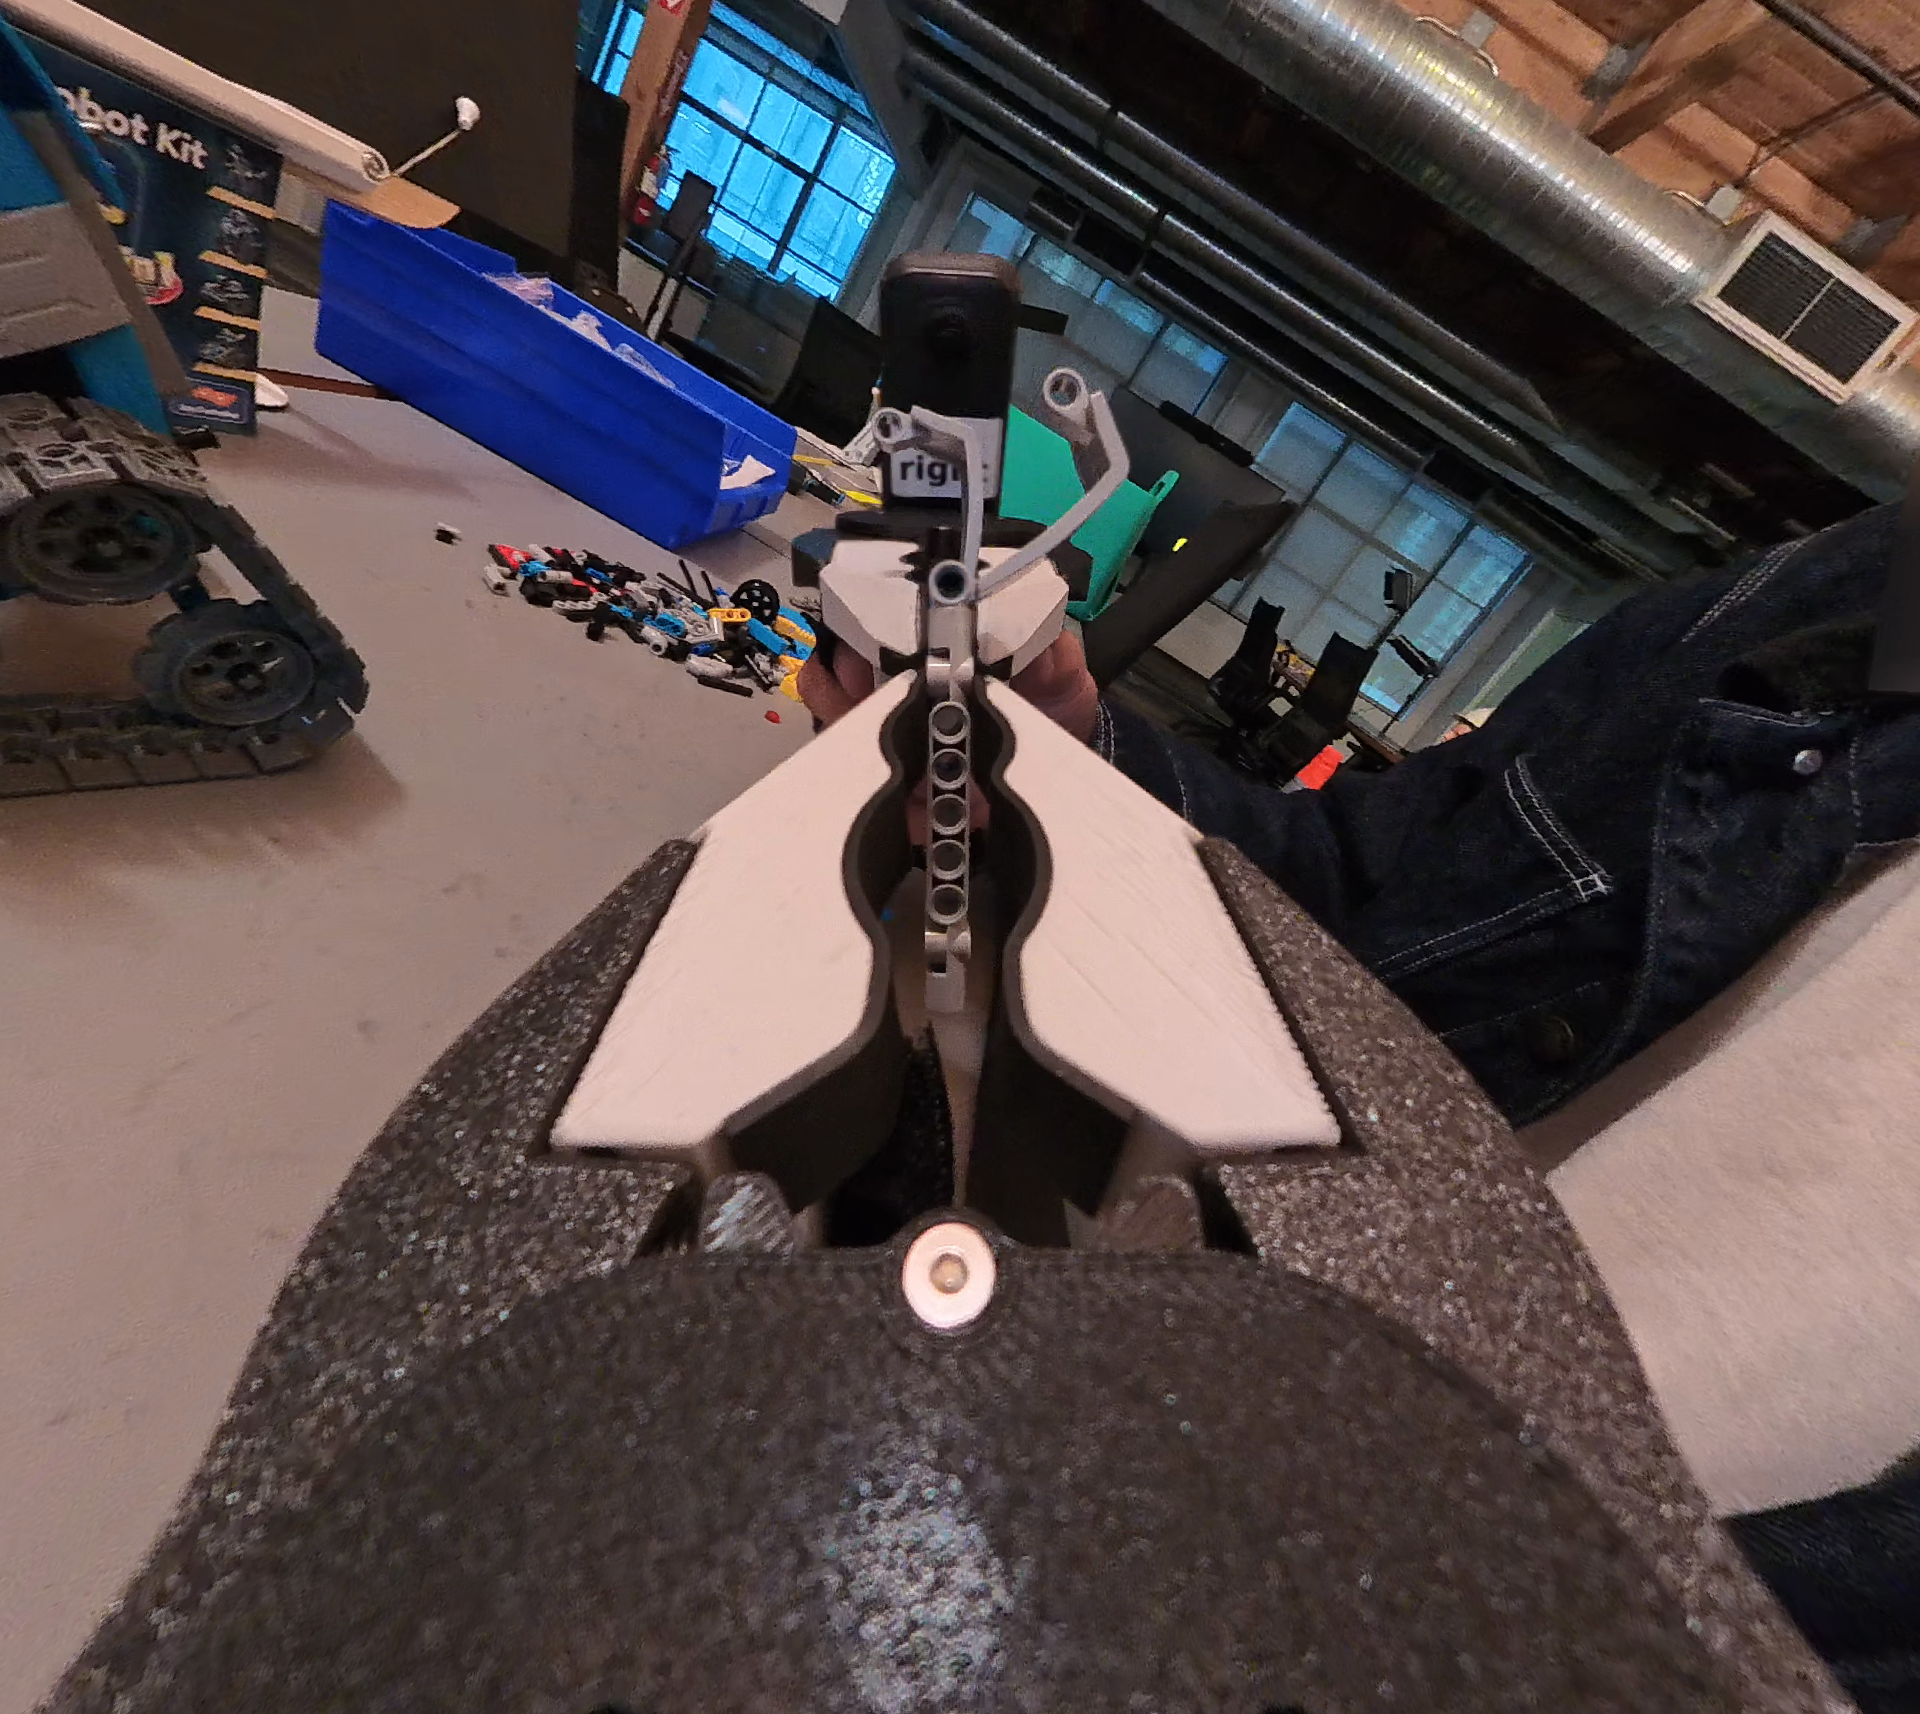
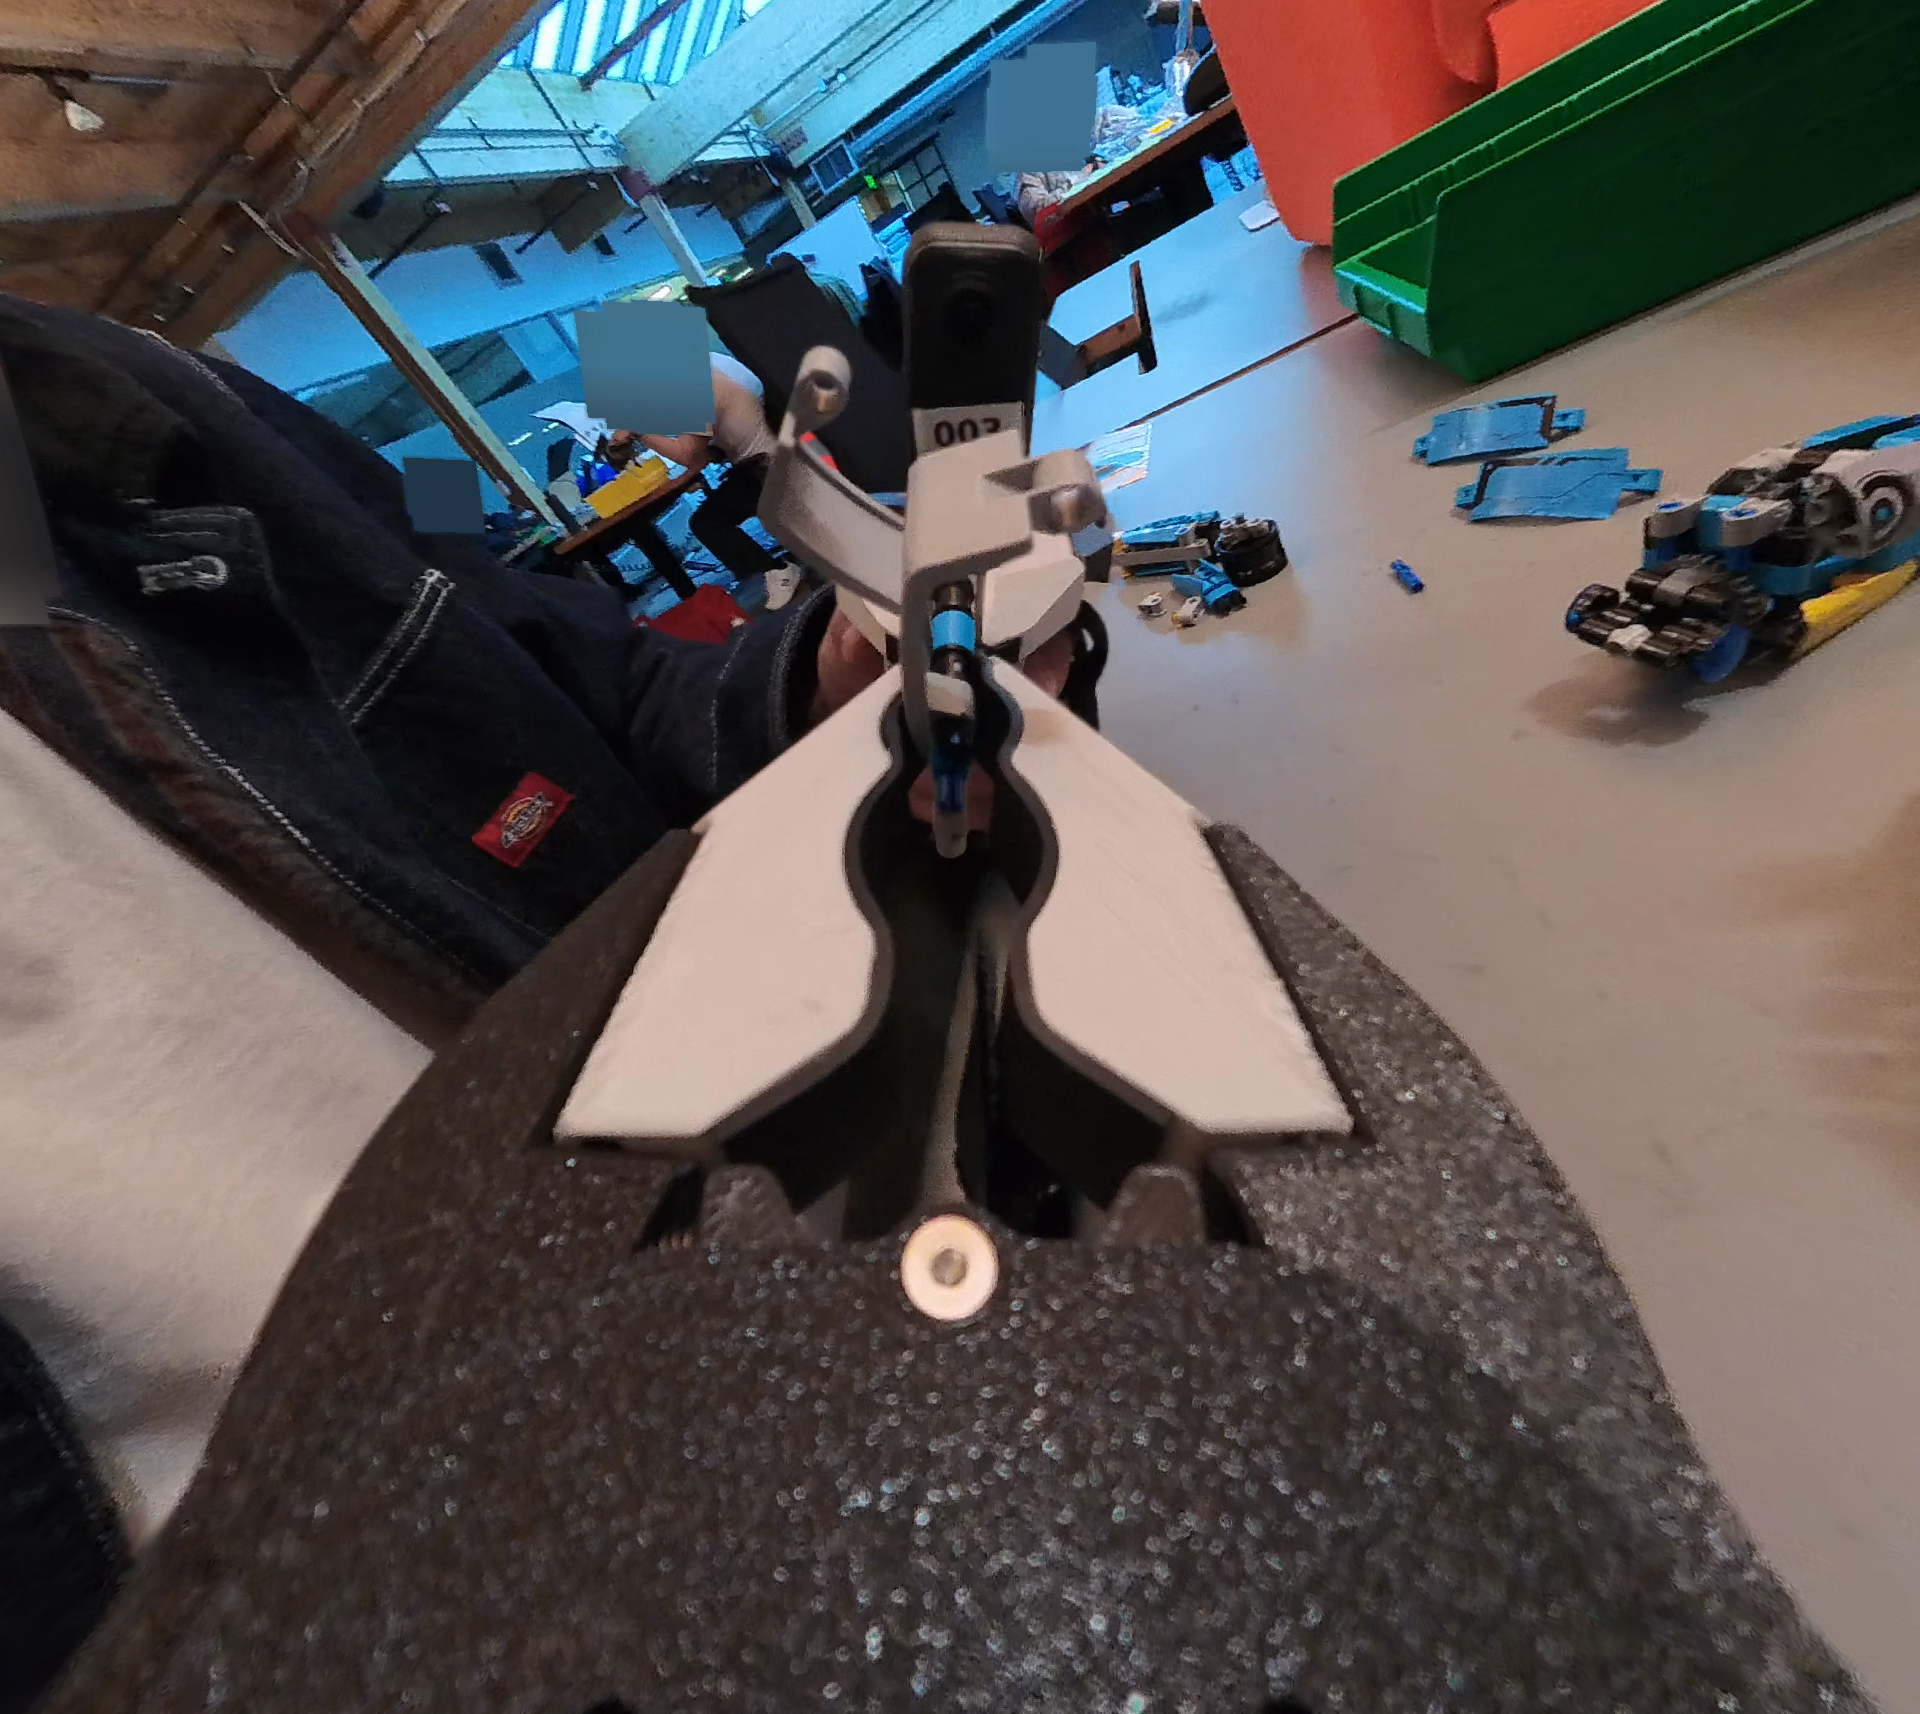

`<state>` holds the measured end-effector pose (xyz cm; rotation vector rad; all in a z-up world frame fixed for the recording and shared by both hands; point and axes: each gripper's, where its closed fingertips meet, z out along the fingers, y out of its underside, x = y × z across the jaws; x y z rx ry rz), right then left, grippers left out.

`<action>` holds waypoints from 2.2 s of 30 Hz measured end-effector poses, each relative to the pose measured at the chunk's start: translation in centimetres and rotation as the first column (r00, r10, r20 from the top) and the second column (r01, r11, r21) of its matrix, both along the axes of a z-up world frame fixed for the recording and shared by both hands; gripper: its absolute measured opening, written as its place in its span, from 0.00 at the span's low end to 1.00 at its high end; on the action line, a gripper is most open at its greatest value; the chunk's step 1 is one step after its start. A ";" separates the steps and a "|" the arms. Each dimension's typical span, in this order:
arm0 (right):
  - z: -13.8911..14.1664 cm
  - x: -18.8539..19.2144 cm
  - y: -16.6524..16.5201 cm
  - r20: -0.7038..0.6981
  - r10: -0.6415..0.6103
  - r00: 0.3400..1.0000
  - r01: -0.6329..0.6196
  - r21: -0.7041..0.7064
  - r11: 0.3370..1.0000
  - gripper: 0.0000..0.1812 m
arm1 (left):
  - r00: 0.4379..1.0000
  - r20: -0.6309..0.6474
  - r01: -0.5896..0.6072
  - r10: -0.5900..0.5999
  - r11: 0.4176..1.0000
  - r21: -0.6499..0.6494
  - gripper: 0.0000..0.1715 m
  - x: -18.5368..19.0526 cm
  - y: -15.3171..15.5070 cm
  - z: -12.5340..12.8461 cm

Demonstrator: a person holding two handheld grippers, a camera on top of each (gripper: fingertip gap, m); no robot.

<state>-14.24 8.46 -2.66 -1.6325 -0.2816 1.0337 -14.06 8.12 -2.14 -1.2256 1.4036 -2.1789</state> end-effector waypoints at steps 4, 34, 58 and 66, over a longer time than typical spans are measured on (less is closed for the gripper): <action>-0.9 -0.1 -1.0 0.014 0.070 0.997 -0.069 -0.061 0.996 0.03 | 1.000 -0.012 -0.009 0.011 0.989 0.145 0.03 0.0 -0.9 -1.1; -1.1 0.0 -0.3 0.010 0.014 1.000 -0.014 -0.079 0.997 0.02 | 0.999 -0.038 0.020 -0.017 0.997 0.078 0.03 0.1 -0.4 -1.1; -0.9 1.7 -0.5 0.002 -0.038 0.999 0.038 -0.066 0.997 0.11 | 0.997 -0.072 0.037 -0.033 0.998 0.060 0.03 0.6 -0.5 -1.5; -1.5 0.6 -0.5 0.057 0.000 0.998 0.004 -0.075 0.997 0.02 | 0.997 -0.080 0.030 -0.022 0.994 0.103 0.03 0.7 -0.9 -1.8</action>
